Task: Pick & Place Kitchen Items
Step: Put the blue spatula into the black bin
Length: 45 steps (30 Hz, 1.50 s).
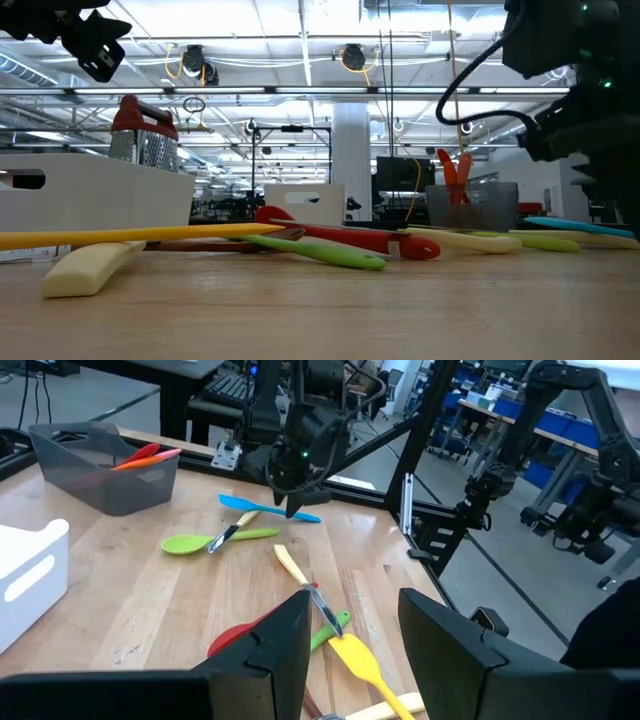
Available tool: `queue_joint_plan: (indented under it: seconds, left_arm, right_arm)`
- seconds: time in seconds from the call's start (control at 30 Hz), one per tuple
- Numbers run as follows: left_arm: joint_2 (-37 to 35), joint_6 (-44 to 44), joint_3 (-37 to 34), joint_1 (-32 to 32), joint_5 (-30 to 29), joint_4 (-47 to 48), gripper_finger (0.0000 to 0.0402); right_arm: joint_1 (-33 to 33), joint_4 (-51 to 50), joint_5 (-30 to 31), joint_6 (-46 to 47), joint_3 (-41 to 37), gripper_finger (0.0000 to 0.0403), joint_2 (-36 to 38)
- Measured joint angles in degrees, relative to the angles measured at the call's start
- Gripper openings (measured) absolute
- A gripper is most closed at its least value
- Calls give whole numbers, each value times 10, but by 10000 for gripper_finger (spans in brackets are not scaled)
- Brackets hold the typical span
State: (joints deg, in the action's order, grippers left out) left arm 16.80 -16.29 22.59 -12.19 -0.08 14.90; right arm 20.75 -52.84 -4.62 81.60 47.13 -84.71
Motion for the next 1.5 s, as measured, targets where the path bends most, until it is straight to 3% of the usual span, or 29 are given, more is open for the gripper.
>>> queue_joint_plan:
  seconds: [0.97,1.5]
  left_arm:
    - [0,-4,0,0,0,0,157]
    - [0,-4,0,0,0,0,157]
  right_arm:
    - [0,68,-1,-43,-32,196,-12]
    - [40,82,-53,50,-33,196,-12]
